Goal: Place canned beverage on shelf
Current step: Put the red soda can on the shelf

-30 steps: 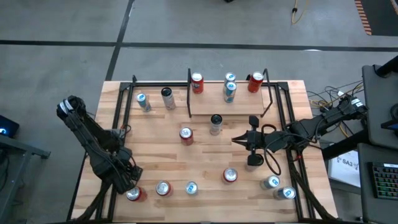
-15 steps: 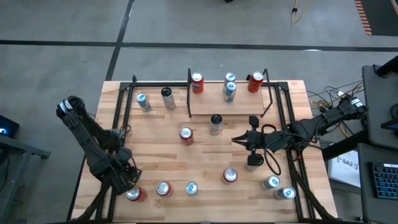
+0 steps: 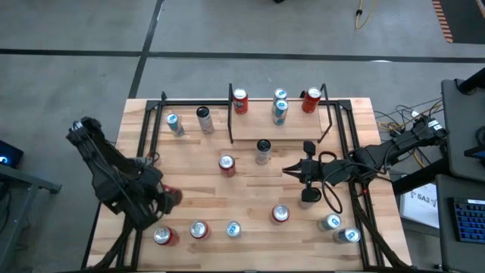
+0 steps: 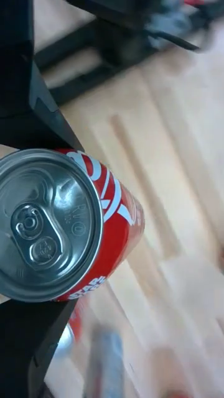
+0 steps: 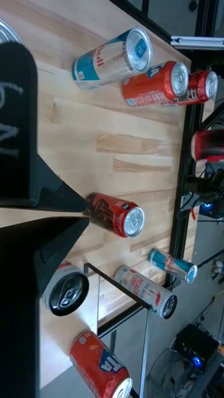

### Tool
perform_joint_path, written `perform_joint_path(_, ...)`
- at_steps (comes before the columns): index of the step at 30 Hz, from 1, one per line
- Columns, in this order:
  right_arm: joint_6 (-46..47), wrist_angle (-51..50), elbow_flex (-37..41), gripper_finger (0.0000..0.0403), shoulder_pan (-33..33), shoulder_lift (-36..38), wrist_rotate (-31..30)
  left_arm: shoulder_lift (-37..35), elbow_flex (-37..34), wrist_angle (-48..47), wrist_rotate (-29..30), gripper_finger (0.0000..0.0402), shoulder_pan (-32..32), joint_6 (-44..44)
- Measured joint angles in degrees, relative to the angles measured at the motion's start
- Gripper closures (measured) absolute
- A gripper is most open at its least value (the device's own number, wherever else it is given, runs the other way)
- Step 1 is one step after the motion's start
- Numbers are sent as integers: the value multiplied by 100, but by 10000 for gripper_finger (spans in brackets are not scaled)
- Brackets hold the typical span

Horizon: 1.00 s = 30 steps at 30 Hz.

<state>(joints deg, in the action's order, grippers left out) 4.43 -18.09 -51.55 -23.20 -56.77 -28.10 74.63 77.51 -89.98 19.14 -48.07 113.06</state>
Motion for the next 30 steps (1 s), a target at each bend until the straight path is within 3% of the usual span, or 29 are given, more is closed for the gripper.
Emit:
perform_joint_path(5, 0, 1, 0, 390, -2, 0, 1, 5, 482, 0, 468, 114, 647, -1058)
perform_joint_path(9, 2, 1, 0, 390, 0, 0, 1, 32, 900, 279, 800, 114, 1262, -2486)
perform_joint_path(14, 2, 1, 0, 390, 0, 0, 1, 256, 1391, 1499, 870, 114, 1877, -5629)
perform_joint_path(18, 3, 1, 0, 390, -1, 0, 13, 570, 1615, 2943, 225, 114, 1971, -9120)
perform_joint_path(21, 62, 49, 0, 390, 0, 0, 231, 904, 1784, 3532, 29, 114, 2023, -10786)
perform_joint_path(27, 206, 276, 25, 390, -2, 0, 324, 1682, 2273, 3488, 183, 114, 2357, -12448)
perform_joint_path(30, 322, 518, 68, 390, -2, 0, 318, 2014, 2405, 3477, -8, 114, 2525, -13021)
